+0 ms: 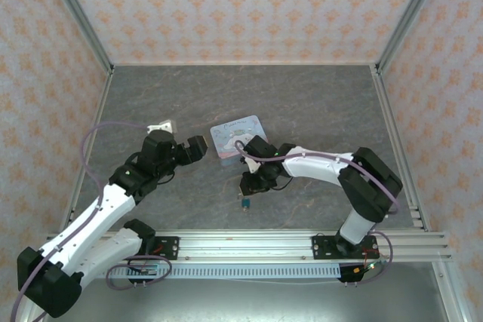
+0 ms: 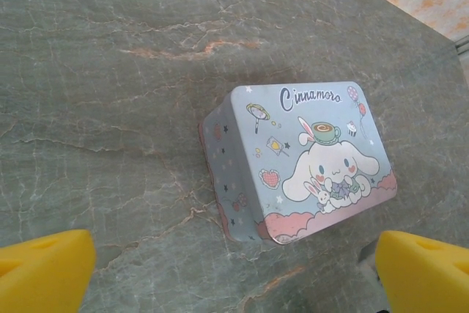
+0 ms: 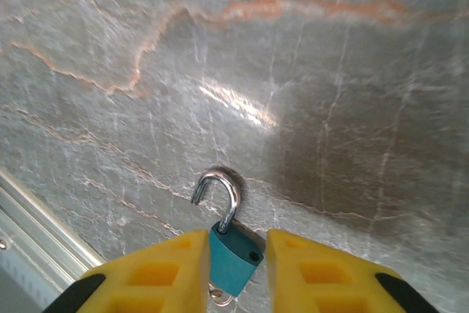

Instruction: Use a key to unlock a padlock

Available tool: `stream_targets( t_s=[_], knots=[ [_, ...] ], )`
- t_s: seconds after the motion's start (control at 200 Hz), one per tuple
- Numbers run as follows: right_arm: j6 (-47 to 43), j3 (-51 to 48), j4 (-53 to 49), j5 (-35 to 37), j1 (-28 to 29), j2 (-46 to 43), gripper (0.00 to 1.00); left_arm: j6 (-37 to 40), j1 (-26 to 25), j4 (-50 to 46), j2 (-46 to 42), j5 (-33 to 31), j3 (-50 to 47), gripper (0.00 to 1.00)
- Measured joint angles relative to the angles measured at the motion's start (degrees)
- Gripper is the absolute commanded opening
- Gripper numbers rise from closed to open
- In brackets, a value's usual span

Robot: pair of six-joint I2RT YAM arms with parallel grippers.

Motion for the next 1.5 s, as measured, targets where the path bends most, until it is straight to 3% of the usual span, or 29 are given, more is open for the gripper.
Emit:
stream_targets(
  t_s=[0.225,0.465,0.781,1.066,1.226,1.501],
  knots=[
    [-1.18,-0.09,-0.26,7.13,-0.37,-9.9,0.33,0.07,0.02,-1.27,-2.19,-1.4,0.0,0.98],
    [-2.36,-4.44,0.61,16.5,-3.89,-25.81,0.49,2.69,0.0,-2.93,-3.72,-4.39,0.76,0.98],
    [-5.03,-13.29,3.23,30.77,-9.14,-45.33,0.62,13.27,0.0,-0.94,-9.99,-13.25,2.47,1.0],
    [-14.32,-16.76,7.37,46.56,-10.47,-51.58,0.78,24.28,0.02,6.32,-13.81,-25.53,-1.25,1.0],
    [-18.78,-21.64,14.03,51.71,-14.4,-52.98,1.0,28.06,0.66,10.82,-10.99,-28.63,-4.61,1.0],
    [-17.7,-29.9,25.07,50.77,-29.7,-51.8,0.99,28.5,7.37,17.97,-2.82,-29.51,-9.44,1.0]
  ],
)
